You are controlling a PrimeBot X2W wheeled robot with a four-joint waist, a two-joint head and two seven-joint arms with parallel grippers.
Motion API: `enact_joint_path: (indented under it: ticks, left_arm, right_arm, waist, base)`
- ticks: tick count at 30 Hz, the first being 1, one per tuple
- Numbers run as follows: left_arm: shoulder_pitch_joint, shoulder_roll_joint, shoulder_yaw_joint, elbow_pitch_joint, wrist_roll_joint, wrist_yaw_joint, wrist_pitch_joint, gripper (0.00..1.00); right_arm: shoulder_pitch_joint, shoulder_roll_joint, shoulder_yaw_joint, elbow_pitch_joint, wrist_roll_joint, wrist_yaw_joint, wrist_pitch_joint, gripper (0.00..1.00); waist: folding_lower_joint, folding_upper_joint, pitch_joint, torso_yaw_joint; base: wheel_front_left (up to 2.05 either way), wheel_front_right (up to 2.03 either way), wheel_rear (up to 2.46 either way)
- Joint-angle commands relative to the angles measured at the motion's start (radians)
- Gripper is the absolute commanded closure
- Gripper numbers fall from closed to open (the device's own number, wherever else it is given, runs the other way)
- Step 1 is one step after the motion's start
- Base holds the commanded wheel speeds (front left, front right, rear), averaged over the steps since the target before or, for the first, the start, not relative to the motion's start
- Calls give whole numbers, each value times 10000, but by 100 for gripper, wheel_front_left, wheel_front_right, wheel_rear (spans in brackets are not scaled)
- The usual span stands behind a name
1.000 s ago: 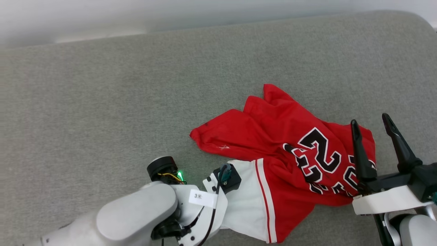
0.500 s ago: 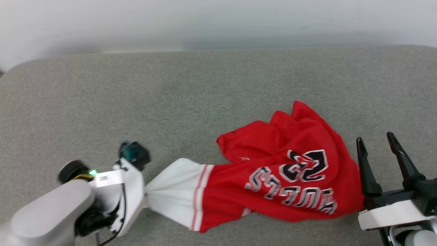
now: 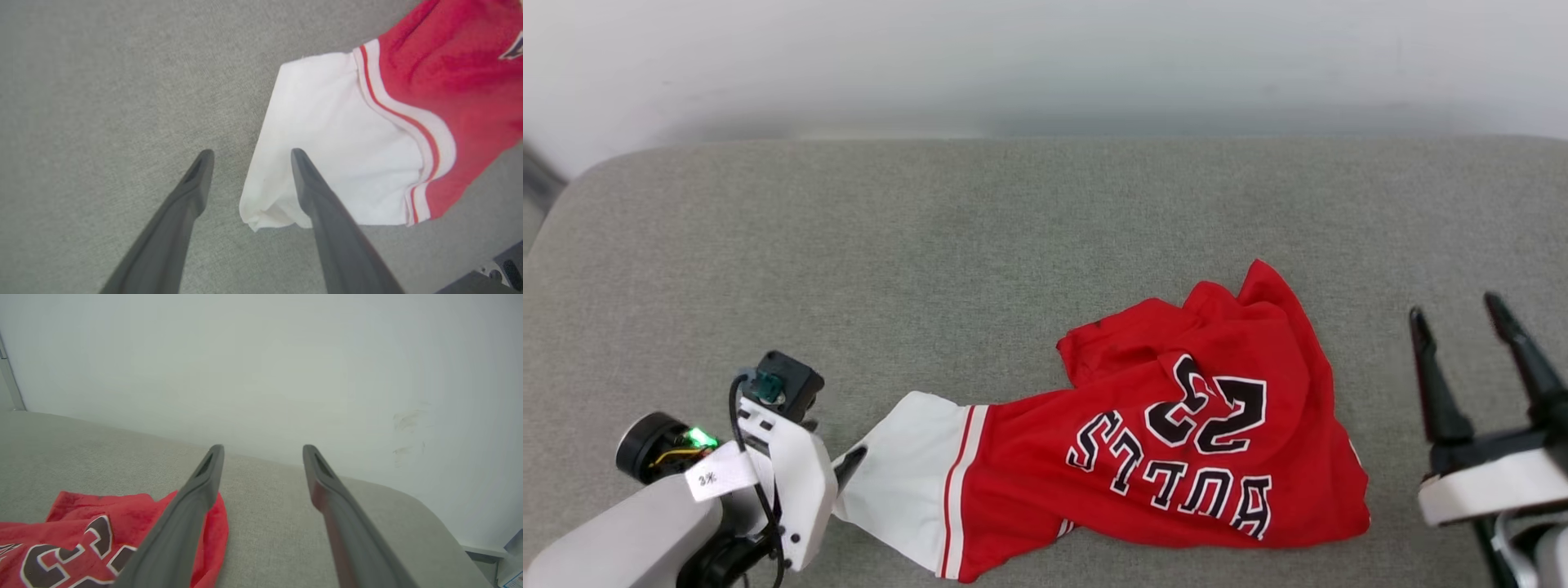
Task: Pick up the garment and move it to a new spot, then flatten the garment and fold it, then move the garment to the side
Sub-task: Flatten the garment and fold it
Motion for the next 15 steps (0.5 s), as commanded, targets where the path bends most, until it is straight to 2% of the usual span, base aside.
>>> enact_joint_path:
  ticks: [1, 5, 8, 11, 15]
  left_arm:
    - [176, -41, 107, -97, 123, 164, -338, 0]
    - [435, -144, 554, -419, 550, 843, -1961, 0]
    - [760, -337, 866, -608, 810, 1432, -3165, 0]
    - [1095, -527, 1138, -720, 1035, 2023, -4268, 0]
    - [1518, -876, 1599, -750, 1258, 2773, -5518, 0]
  right_arm:
    - [-230, -183, -7, -104, 72, -7, 105, 0]
    - [-1000, -1244, 425, -466, 370, -7, 1096, 0]
    - [-1720, -2329, 1275, -630, 926, -7, 2510, 0]
    - [-2438, -3492, 2450, -779, 1900, -7, 4573, 0]
    - [-3284, -4800, 4057, -1117, 3853, -7, 7624, 0]
  waist:
    - [0, 0, -107, 64]
    - [0, 0, -274, 181]
    - [0, 0, -329, 281]
    - [0, 0, -311, 378]
    - [0, 0, -172, 499]
  base:
    - [0, 0, 0]
    - [0, 0, 0]
    - [0, 0, 0]
    - [0, 0, 0]
    - [0, 0, 0]
